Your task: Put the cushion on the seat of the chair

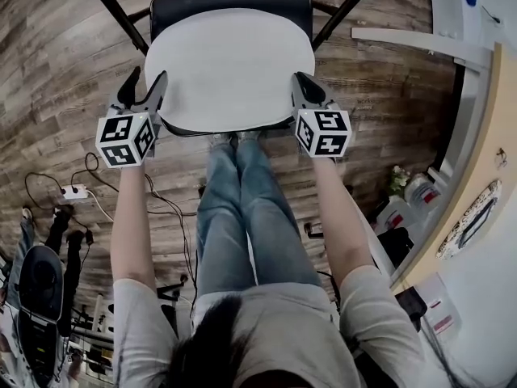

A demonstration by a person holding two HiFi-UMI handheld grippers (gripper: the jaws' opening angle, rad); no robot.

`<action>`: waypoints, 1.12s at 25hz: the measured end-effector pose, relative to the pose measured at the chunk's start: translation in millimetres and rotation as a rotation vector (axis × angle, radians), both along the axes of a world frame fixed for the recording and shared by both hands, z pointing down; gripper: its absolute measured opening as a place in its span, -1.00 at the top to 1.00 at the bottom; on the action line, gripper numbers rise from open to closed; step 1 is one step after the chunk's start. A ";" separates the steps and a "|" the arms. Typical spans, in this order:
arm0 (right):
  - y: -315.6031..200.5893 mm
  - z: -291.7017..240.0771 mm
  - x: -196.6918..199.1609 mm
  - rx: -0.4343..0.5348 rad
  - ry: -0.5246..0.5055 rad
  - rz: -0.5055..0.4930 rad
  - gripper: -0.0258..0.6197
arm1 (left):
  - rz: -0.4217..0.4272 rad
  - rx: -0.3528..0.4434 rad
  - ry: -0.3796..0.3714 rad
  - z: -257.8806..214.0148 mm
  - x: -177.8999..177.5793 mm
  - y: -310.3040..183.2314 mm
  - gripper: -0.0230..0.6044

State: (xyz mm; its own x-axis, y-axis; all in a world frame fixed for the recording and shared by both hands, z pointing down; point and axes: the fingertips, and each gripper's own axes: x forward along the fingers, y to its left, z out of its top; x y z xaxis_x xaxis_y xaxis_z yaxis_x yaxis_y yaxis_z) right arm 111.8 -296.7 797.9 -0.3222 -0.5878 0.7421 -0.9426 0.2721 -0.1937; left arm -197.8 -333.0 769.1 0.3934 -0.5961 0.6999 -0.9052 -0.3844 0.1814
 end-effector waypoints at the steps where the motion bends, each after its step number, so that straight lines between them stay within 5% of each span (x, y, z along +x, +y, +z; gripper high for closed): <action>1: -1.0 -7.0 -2.9 0.015 -0.009 0.003 0.83 | 0.009 0.006 0.004 -4.4 3.3 3.9 0.44; 2: -1.9 -13.8 -6.2 0.028 -0.015 0.001 0.83 | 0.014 0.016 0.002 -9.2 5.7 7.2 0.76; 5: -4.2 -33.0 -15.7 0.065 -0.020 -0.015 0.83 | 0.025 0.044 0.012 -24.3 13.3 14.9 0.87; 11: -2.1 -78.7 -28.8 0.141 -0.034 -0.036 0.83 | 0.000 0.103 0.066 -67.2 22.1 25.4 0.89; 28: 21.7 -240.4 -30.8 0.305 -0.061 -0.012 0.83 | -0.034 0.288 0.066 -230.3 26.0 44.2 0.89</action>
